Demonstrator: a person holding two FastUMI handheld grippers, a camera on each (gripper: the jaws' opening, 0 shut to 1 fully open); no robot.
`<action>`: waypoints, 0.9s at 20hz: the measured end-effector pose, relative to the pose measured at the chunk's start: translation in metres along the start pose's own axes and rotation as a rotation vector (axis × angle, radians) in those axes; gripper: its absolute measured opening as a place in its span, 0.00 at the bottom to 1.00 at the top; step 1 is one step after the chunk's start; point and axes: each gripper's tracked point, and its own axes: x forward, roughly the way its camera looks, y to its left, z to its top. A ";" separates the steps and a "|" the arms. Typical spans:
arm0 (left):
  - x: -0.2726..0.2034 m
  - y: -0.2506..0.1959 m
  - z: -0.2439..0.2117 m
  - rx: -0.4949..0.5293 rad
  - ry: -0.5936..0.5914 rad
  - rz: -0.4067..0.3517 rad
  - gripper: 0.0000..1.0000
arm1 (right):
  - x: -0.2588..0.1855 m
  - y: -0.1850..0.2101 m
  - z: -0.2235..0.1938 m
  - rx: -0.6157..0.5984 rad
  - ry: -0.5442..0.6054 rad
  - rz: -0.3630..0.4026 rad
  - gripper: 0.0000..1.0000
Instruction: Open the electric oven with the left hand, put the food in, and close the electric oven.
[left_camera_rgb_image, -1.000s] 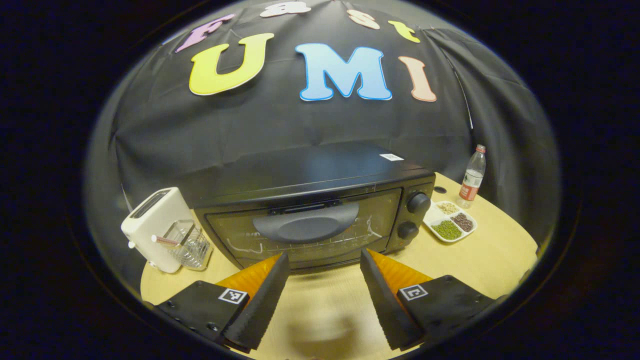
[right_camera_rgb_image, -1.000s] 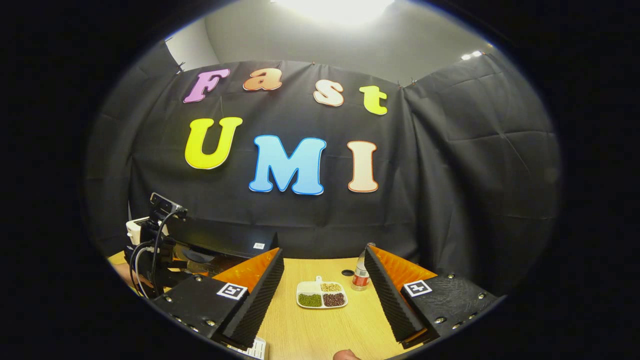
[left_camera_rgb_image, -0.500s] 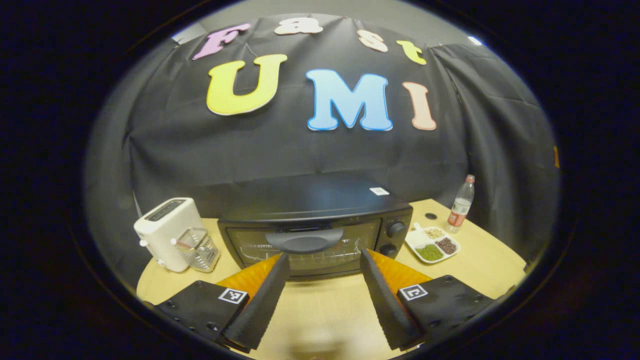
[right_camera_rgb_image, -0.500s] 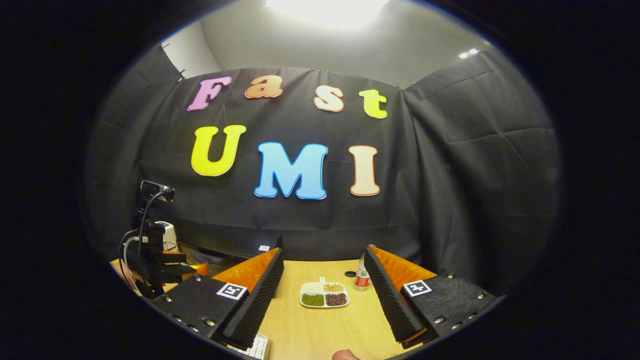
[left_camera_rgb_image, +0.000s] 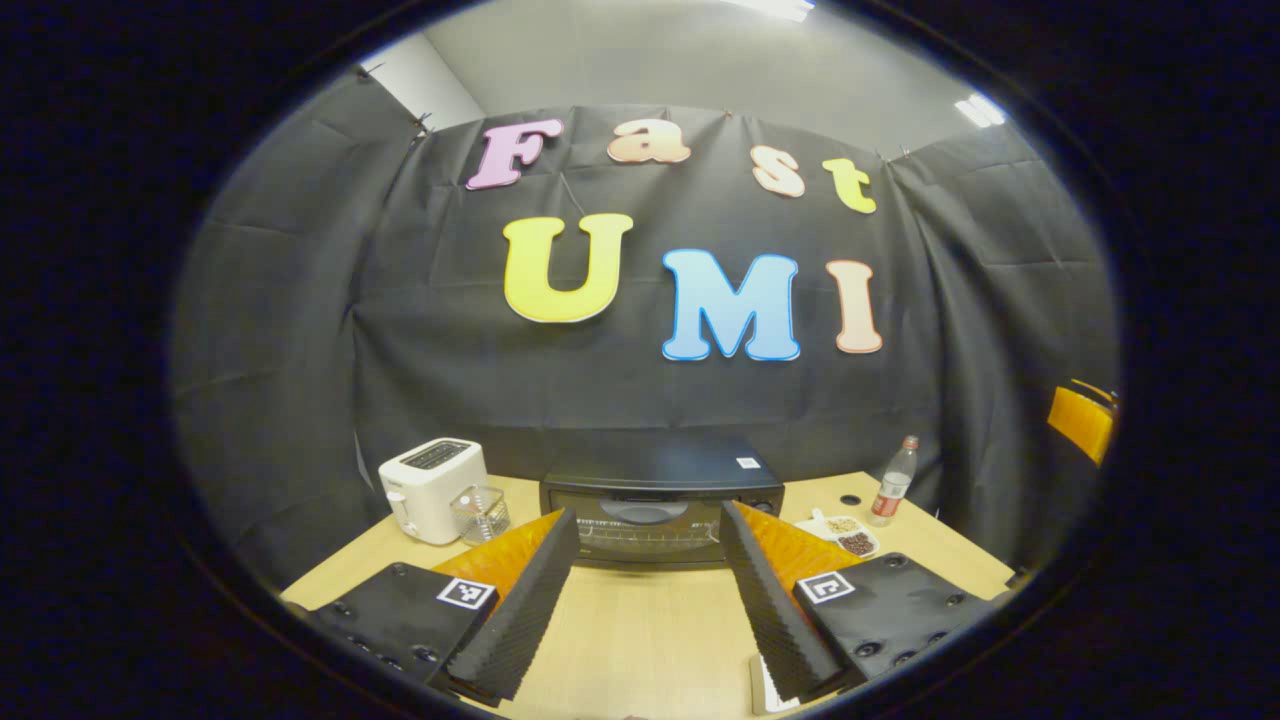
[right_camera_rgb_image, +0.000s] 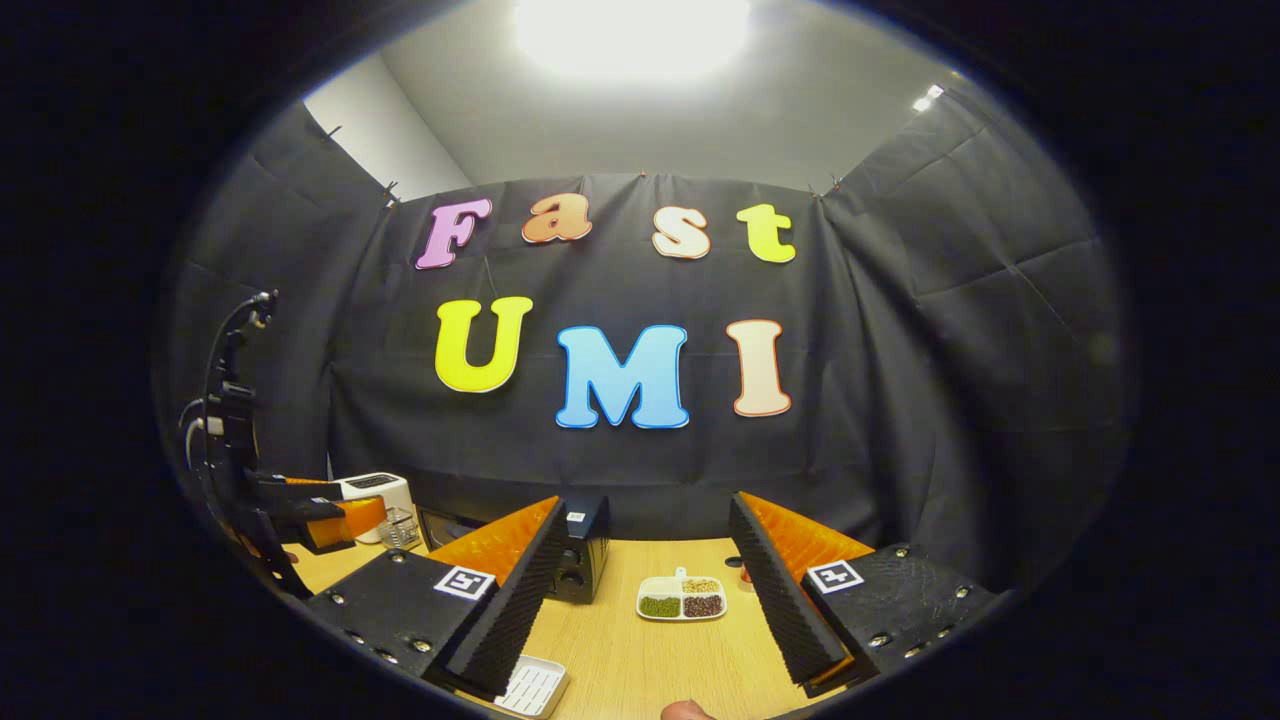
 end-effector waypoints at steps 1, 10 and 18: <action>-0.013 0.001 0.006 0.002 -0.016 0.001 0.96 | -0.004 0.002 0.002 0.006 -0.010 0.004 0.98; -0.093 0.029 0.034 0.021 -0.144 0.018 0.98 | -0.027 0.032 -0.009 -0.002 0.002 0.000 0.98; -0.117 0.060 0.047 0.032 -0.180 0.034 0.98 | -0.043 0.068 -0.004 0.002 0.009 0.038 0.98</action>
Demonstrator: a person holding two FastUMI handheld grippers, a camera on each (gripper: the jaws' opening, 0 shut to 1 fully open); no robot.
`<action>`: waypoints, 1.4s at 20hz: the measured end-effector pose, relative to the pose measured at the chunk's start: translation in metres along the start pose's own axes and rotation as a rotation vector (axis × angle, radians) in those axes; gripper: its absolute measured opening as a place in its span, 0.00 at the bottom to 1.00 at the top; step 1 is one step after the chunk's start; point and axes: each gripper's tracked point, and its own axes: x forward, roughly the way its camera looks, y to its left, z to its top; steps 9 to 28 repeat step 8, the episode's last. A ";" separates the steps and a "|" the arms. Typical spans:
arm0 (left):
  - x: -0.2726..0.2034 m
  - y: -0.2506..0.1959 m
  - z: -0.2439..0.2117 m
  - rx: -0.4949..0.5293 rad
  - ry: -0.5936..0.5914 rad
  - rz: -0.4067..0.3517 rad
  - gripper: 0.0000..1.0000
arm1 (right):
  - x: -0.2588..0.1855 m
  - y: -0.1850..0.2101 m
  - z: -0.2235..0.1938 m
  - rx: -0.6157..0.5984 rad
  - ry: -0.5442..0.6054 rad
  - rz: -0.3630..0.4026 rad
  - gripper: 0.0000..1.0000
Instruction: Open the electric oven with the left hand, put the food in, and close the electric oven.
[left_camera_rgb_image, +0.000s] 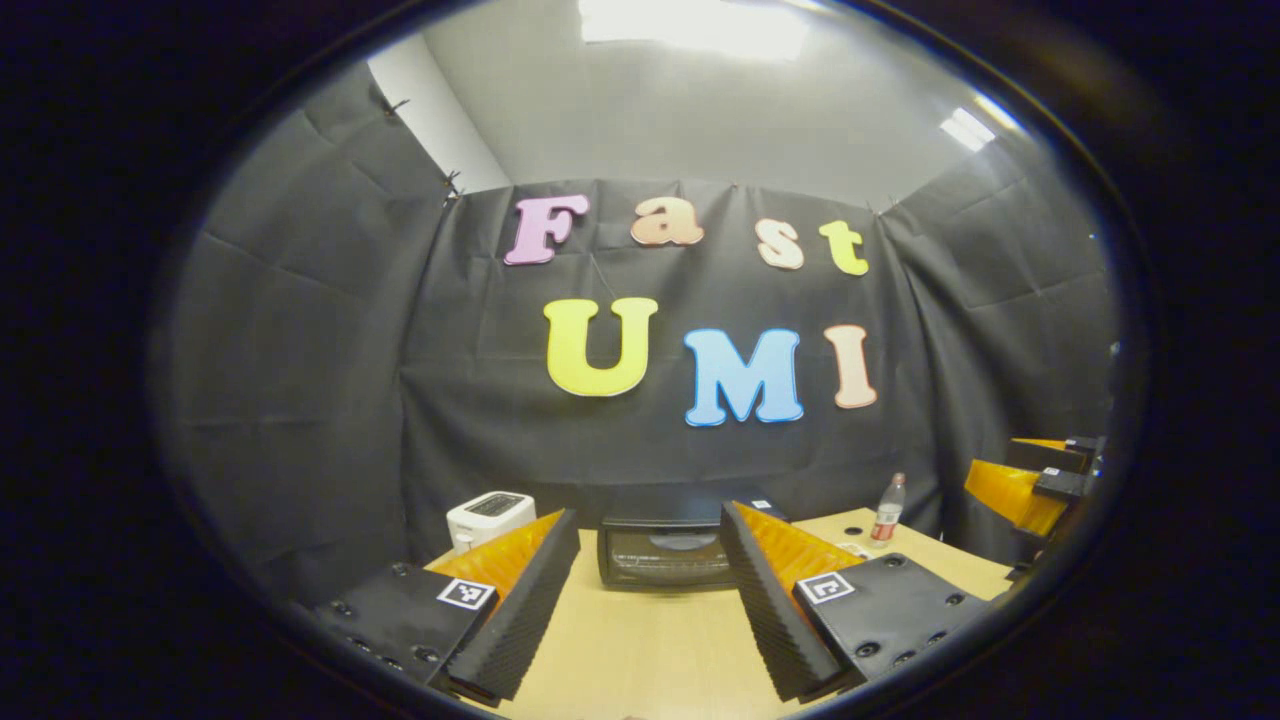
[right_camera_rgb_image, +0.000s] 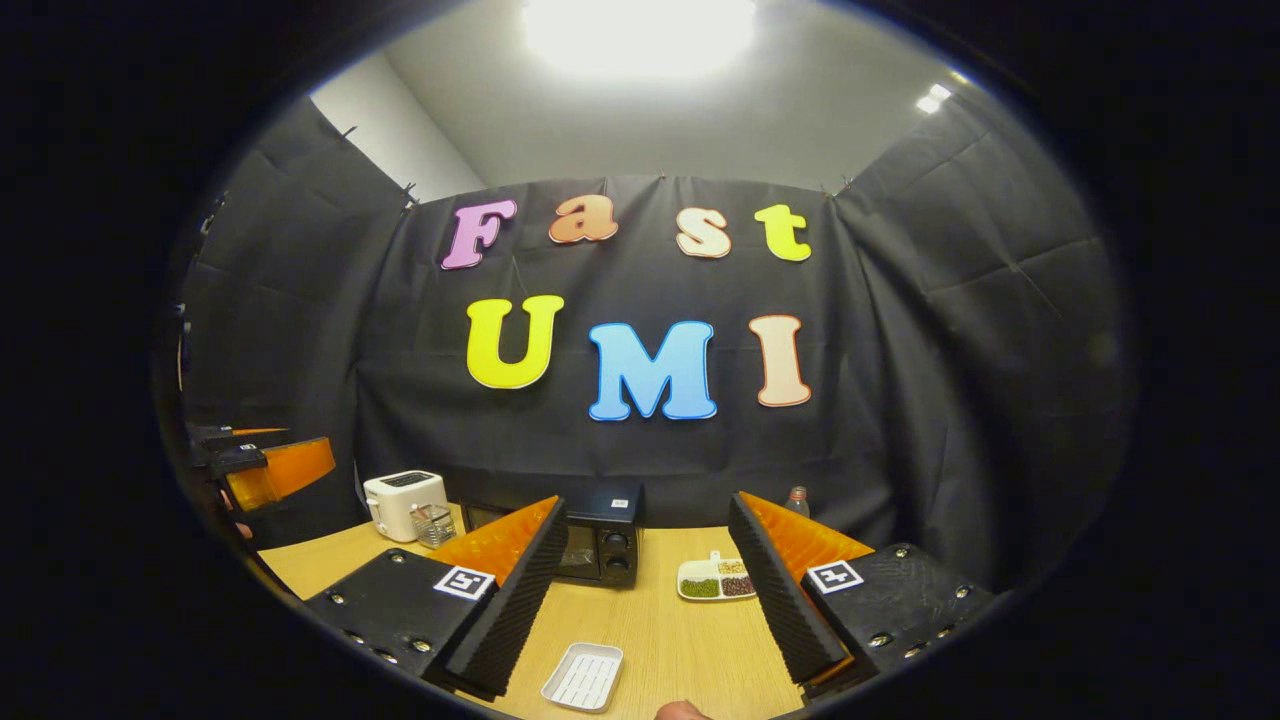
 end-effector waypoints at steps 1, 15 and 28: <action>-0.002 0.003 0.001 0.000 -0.002 0.002 0.98 | 0.000 0.003 0.000 -0.003 0.000 0.004 0.98; -0.011 0.020 0.002 0.011 -0.008 0.022 0.94 | -0.008 0.014 0.005 0.004 0.001 0.014 0.98; -0.011 0.020 0.002 0.011 -0.008 0.022 0.94 | -0.008 0.014 0.005 0.004 0.001 0.014 0.98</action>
